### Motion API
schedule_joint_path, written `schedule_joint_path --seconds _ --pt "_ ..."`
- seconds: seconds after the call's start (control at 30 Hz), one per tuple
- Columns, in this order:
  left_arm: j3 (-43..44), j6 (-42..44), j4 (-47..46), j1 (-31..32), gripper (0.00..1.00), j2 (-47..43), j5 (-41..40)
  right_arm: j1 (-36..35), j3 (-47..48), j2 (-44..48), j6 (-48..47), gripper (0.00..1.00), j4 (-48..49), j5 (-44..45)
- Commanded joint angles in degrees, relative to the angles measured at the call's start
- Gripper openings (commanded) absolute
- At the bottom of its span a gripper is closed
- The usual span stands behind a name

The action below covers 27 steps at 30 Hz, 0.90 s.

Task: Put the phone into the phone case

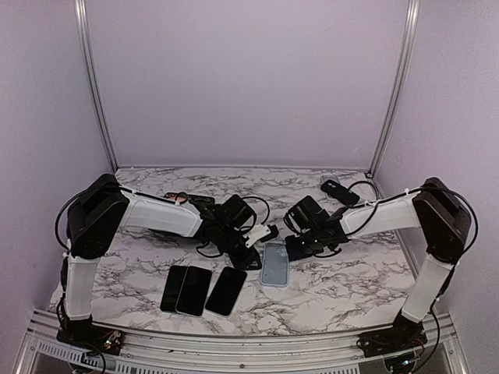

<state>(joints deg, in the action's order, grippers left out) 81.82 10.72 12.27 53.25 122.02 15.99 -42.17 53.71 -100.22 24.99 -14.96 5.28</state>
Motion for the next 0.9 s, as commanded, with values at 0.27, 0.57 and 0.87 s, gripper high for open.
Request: schedule_joint_path --seconds 0.27,0.57,0.87 --pt "-4.4 -5.0 -0.8 1.9 0.34 -3.2 -0.5 0.7 6.1 -2.3 -4.6 0.00 -1.5 -0.1" --pt "-12.6 -15.6 -2.0 -2.4 0.67 -22.0 -13.6 -0.7 11.9 6.0 -3.6 0.51 -9.4 3.9" --pt "-34.4 -28.5 -7.8 -3.2 0.99 -43.0 -43.3 -15.5 23.2 -0.4 8.2 0.99 -23.7 11.0"
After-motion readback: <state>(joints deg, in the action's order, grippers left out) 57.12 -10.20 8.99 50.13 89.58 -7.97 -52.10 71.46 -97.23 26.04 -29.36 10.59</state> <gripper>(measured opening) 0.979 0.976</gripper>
